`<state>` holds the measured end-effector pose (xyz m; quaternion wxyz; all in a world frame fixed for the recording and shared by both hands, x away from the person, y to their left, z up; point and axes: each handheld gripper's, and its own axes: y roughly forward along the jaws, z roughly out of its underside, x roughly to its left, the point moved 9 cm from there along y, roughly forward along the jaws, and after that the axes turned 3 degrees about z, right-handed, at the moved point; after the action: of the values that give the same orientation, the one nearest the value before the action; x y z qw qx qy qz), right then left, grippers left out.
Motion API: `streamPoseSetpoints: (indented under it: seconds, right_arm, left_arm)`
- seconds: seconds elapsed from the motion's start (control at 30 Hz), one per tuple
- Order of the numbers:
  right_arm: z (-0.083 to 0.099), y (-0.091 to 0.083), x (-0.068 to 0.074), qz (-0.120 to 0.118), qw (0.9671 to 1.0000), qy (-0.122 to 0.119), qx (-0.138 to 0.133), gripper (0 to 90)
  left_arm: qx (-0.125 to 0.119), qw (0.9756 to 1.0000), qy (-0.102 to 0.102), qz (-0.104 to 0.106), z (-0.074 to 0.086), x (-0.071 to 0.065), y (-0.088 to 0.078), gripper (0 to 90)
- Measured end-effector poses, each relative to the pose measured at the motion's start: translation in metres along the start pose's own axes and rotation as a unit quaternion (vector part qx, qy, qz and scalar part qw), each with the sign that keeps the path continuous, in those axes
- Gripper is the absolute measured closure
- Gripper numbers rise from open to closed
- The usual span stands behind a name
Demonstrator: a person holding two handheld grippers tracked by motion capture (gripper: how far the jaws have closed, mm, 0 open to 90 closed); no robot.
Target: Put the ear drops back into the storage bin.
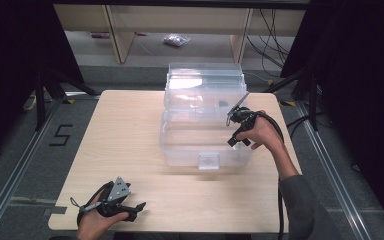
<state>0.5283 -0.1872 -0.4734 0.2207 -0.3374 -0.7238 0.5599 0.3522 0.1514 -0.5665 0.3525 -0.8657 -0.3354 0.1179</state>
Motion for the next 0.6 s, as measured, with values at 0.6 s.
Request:
streamPoseSetpoints:
  seconds: [0.6]
  right_arm:
    - [-0.002, -0.01, 0.002, -0.001, 0.9994, 0.01, -0.033, 27.7]
  left_arm:
    - [0.001, 1.0, 0.0, 0.0, 0.0, 0.0, 0.0, 16.3]
